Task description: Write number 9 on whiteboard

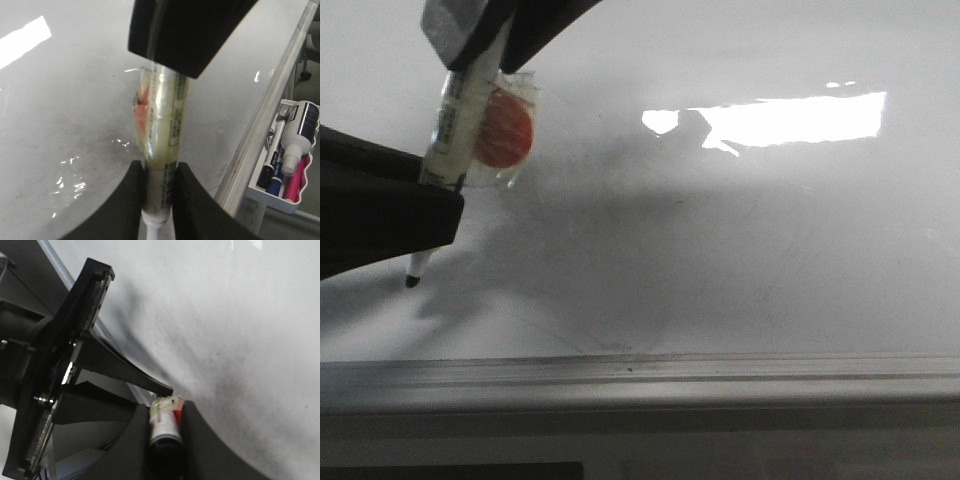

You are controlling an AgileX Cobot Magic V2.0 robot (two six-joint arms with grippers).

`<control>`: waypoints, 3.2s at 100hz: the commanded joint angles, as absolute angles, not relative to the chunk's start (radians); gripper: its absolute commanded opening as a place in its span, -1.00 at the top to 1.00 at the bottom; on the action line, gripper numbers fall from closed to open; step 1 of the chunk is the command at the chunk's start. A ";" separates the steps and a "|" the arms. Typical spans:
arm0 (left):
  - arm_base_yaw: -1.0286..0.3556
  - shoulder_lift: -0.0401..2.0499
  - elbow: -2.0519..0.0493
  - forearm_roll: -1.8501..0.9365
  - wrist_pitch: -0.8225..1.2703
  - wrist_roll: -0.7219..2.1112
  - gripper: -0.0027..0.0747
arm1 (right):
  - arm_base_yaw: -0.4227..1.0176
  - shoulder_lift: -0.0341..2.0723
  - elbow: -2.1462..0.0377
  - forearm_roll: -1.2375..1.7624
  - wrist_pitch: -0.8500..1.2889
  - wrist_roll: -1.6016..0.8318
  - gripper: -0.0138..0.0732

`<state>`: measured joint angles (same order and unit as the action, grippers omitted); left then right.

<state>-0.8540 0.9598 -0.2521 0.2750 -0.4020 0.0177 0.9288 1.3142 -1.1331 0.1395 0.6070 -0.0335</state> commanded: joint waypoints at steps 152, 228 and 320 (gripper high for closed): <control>-0.859 0.522 -0.280 0.067 -0.167 -0.013 0.22 | 0.711 1.150 -1.167 -0.102 0.566 0.166 0.83; -0.896 0.600 -0.280 0.100 -0.218 -0.013 0.22 | 0.867 1.077 -1.058 0.048 0.576 0.166 0.83; -0.995 0.884 -0.360 0.167 -0.316 0.006 0.58 | 0.958 1.152 -1.063 0.154 0.485 0.186 0.83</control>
